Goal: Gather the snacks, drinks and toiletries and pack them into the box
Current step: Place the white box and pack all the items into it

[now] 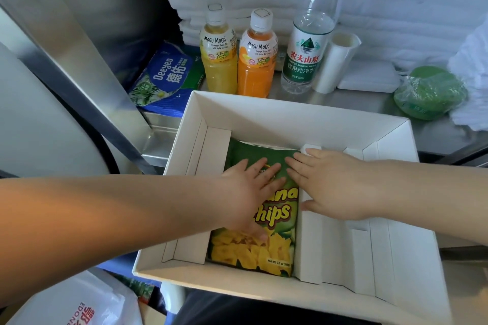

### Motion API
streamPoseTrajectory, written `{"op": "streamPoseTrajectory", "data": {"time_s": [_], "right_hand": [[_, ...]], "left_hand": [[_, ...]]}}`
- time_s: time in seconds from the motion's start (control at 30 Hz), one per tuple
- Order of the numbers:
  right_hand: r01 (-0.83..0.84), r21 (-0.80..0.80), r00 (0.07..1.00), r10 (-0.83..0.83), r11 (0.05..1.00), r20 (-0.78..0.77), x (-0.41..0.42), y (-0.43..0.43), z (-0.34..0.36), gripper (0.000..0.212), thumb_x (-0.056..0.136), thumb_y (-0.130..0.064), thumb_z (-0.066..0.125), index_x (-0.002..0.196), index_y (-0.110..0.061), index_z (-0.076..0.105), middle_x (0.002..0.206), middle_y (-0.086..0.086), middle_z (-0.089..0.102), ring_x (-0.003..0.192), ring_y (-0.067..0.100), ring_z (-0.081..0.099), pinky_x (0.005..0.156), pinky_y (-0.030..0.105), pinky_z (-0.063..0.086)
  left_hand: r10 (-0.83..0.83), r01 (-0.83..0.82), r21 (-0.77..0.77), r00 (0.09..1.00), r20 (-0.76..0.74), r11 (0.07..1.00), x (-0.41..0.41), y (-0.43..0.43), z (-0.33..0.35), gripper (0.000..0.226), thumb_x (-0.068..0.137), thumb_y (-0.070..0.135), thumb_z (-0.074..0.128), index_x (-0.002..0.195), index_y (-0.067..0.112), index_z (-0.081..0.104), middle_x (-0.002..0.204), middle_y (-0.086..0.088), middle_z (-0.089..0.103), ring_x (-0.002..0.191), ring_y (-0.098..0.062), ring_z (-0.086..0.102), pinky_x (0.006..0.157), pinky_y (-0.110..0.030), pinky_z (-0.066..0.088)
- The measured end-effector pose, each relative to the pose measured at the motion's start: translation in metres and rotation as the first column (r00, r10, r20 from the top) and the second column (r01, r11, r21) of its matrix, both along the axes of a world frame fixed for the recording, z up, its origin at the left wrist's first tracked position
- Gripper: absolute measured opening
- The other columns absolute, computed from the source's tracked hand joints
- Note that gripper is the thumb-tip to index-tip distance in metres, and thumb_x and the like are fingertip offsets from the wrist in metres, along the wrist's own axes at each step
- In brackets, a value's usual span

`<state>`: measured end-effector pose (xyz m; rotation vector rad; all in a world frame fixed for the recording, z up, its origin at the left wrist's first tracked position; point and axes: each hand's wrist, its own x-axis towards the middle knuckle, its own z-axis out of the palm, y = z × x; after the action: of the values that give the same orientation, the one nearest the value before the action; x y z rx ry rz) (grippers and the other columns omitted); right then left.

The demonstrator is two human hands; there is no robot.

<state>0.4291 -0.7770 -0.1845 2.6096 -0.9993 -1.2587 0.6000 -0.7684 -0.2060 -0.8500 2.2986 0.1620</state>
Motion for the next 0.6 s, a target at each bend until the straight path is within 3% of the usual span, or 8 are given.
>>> {"op": "streamPoseTrajectory", "data": {"time_s": [0.23, 0.47, 0.6], "right_hand": [[-0.020, -0.035, 0.990, 0.015, 0.999, -0.137, 0.014, 0.007, 0.004, 0.072, 0.099, -0.051, 0.014, 0.148, 0.002, 0.011, 0.156, 0.021, 0.008, 0.144, 0.033, 0.005, 0.118, 0.041, 0.000], [-0.106, -0.015, 0.959, 0.098, 0.994, -0.268, 0.034, 0.007, -0.005, 0.066, 0.101, -0.048, 0.021, 0.150, -0.005, 0.008, 0.157, 0.020, 0.000, 0.145, 0.032, 0.000, 0.117, 0.041, 0.002], [-0.027, 0.005, 0.993, 0.028, 1.000, -0.111, 0.024, 0.000, 0.000, 0.068, 0.100, -0.051, 0.013, 0.149, -0.003, 0.016, 0.155, 0.022, 0.011, 0.144, 0.032, 0.012, 0.116, 0.040, 0.010]], "left_hand": [[0.081, -0.082, 0.014, 0.994, 0.070, 0.997, -0.009, 0.002, -0.005, 0.107, 0.079, 0.075, 0.040, 0.144, 0.019, -0.024, 0.150, -0.007, -0.032, 0.138, -0.033, -0.024, 0.110, -0.053, 0.016], [0.099, -0.100, 0.015, 0.993, 0.059, 0.995, -0.005, 0.002, -0.011, 0.106, 0.079, 0.075, 0.038, 0.143, 0.019, -0.026, 0.149, -0.008, -0.035, 0.137, -0.033, -0.028, 0.113, -0.054, 0.007], [0.119, -0.120, 0.021, 0.992, 0.039, 0.993, -0.002, 0.003, -0.022, 0.108, 0.078, 0.077, 0.038, 0.141, 0.020, -0.029, 0.146, -0.005, -0.039, 0.134, -0.030, -0.034, 0.112, -0.056, -0.002]]}}
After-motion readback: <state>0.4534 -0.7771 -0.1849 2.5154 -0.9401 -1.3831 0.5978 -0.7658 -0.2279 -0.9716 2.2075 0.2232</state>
